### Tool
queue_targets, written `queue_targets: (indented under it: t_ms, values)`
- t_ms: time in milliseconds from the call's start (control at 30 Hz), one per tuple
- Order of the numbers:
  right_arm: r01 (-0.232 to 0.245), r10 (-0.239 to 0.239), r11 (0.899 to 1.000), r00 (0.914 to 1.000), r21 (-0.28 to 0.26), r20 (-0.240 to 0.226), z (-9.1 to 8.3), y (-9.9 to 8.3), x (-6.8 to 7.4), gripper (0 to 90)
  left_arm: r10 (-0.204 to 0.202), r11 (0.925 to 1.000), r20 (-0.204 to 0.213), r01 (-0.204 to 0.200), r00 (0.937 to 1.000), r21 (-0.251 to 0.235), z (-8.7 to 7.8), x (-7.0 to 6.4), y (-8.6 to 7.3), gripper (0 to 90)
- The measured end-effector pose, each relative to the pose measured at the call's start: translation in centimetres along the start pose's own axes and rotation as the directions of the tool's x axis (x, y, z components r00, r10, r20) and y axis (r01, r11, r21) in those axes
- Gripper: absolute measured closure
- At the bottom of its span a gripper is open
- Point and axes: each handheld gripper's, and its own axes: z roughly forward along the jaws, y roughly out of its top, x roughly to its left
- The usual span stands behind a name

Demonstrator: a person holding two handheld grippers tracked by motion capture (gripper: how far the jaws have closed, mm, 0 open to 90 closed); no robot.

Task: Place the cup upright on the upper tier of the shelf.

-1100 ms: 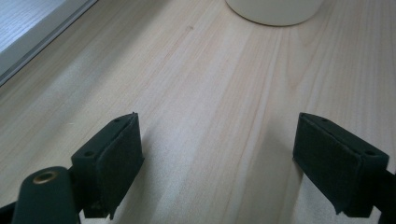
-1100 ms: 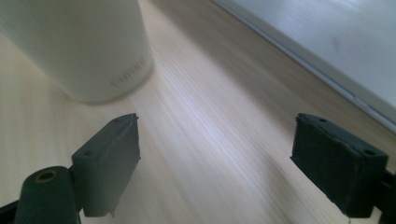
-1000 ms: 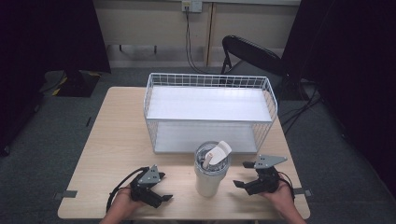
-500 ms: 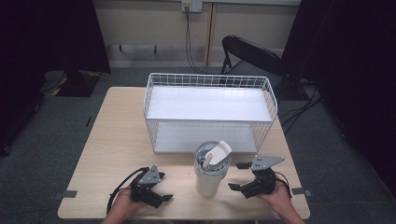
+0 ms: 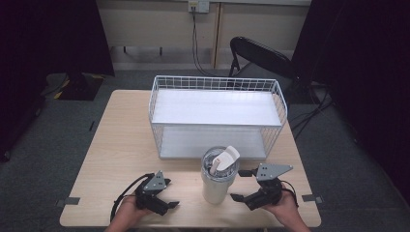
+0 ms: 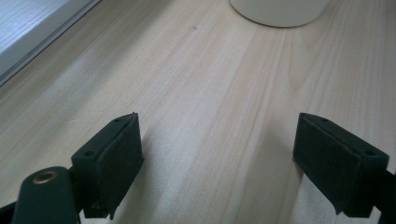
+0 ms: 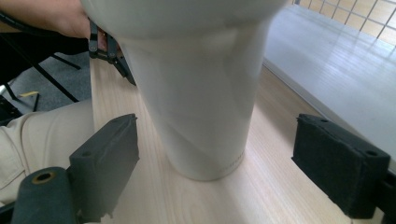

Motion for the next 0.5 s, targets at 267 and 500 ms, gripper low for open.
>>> queue_targets:
  t_ms: [267, 500]
  values:
    - [0.011, -0.012, 0.999, 0.9997, -0.040, -0.024, 0.8, 0.6, 0.4, 13.4, 0.000, 1.0000, 0.000, 0.000, 1.0000, 0.000, 0.0, 0.0, 0.0, 15.1]
    - [0.010, -0.013, 0.996, 0.9994, -0.086, -0.032, 1.7, 1.1, 0.6, 13.2, 0.000, 1.0000, 0.000, 0.000, 1.0000, -0.001, 0.0, 0.0, 0.0, 15.1]
